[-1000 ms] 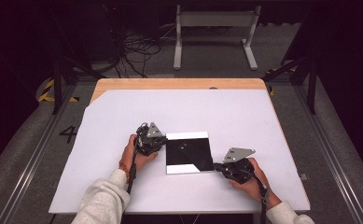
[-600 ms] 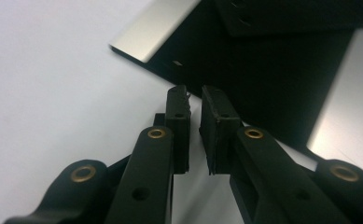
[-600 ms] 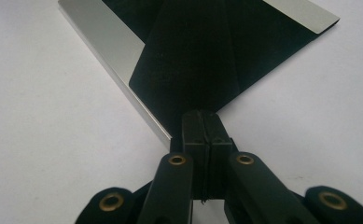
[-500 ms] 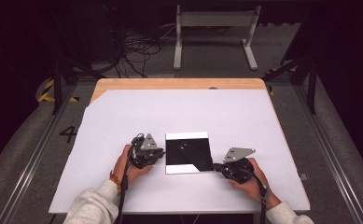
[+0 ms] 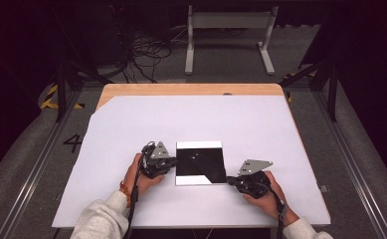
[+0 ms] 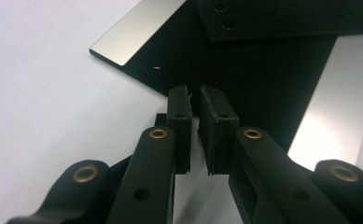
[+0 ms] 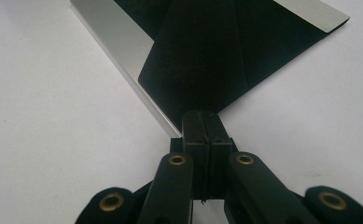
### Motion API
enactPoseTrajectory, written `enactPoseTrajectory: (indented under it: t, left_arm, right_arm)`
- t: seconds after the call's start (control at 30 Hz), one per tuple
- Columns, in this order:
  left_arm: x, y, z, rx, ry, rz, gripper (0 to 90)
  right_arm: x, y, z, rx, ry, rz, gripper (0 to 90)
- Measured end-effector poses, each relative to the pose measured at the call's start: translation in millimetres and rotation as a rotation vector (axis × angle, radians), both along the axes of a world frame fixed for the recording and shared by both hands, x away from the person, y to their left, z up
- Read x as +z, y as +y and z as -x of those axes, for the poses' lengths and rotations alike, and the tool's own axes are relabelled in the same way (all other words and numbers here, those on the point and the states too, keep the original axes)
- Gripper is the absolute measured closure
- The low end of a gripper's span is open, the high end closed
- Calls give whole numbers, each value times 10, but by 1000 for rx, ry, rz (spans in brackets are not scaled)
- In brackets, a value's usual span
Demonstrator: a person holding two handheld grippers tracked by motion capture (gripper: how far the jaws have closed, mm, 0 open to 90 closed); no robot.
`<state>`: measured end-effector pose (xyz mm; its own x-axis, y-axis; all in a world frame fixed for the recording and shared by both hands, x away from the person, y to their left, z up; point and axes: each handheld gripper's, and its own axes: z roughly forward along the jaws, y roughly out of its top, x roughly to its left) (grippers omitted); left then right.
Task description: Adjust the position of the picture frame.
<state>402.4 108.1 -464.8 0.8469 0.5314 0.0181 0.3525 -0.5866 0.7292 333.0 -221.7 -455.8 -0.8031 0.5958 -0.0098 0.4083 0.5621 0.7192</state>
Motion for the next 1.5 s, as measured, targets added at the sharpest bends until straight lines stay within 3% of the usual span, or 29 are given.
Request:
enactPoseTrajectory:
  t: [0.47, 0.7, 0.97, 1.17, 1.5]
  left_arm:
    - [-4, -55, -109, 10, 3, 12, 889]
    - [21, -23, -79, 19, -7, 16, 805]
    - [206, 187, 159, 5, -66, 39, 769]
    - [260, 349, 273, 6, -100, 40, 739]
    - [274, 646, 587, -15, -120, 39, 660]
  right_arm:
    - [7, 11, 15, 11, -9, 16, 900]
    - [10, 7, 14, 12, -18, 23, 877]
    - [50, -10, 11, 22, -6, 24, 847]
    - [98, -4, 9, 28, -16, 19, 836]
    - [159, -34, 9, 27, -27, 33, 823]
